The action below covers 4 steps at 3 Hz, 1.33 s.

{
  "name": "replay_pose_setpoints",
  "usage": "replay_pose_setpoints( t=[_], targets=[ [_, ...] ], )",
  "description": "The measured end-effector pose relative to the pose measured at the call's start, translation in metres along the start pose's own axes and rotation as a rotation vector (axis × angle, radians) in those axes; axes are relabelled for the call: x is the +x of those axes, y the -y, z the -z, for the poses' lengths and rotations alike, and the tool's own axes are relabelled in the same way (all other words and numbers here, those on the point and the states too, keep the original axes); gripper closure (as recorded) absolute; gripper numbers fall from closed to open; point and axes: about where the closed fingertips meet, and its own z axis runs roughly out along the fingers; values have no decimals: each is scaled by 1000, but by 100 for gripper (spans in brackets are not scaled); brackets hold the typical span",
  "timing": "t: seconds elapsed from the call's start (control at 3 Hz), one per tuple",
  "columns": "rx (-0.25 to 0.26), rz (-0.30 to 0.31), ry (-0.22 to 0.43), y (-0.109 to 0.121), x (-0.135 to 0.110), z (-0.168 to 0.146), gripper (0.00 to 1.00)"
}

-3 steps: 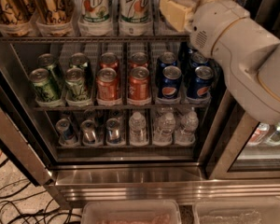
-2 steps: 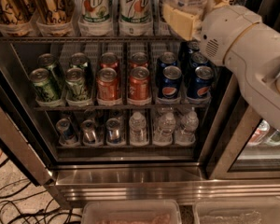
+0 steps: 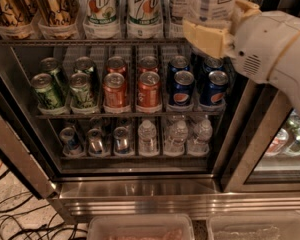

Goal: Pick blue plastic bottle from top shelf of fridge

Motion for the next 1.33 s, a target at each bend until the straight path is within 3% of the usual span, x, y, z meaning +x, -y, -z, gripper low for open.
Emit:
replay_pose_setpoints(
  t=[0.33, 1.0, 1.33],
  targets=[
    [-105, 15, -73, -15, 7, 20, 100],
    [-337, -37, -344, -41, 64, 63, 100],
    [-337, -37, -344, -41, 64, 63, 100]
  ],
)
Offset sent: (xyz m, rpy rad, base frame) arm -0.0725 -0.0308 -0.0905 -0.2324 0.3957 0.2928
